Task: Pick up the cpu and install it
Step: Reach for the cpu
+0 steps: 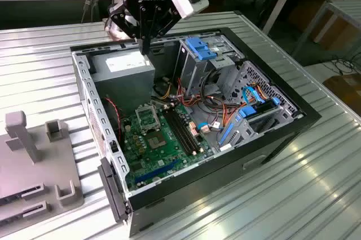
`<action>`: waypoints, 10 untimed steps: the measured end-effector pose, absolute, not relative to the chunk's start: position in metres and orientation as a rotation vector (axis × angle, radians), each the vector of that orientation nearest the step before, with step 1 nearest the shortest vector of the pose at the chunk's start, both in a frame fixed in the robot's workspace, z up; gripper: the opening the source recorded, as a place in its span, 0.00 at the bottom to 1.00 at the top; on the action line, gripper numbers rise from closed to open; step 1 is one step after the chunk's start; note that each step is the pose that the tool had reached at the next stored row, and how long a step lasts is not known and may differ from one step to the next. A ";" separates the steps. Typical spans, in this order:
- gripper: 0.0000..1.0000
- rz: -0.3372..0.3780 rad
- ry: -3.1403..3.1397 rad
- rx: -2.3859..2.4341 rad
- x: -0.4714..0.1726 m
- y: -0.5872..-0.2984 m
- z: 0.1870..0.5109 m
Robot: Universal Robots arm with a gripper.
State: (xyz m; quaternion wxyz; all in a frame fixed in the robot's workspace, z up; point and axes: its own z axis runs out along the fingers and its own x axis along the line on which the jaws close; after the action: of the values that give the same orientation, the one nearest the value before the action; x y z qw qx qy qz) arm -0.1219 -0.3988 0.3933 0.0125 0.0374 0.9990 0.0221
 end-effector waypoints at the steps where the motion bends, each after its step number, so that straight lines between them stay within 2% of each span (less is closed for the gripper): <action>1: 0.11 0.069 3.114 0.117 -0.122 -0.399 0.393; 10: 0.11 0.069 3.114 0.117 -0.124 -0.399 0.393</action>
State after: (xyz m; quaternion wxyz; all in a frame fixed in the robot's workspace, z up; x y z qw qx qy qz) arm -0.1241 -0.3988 0.3933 0.0125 0.0374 0.9990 0.0221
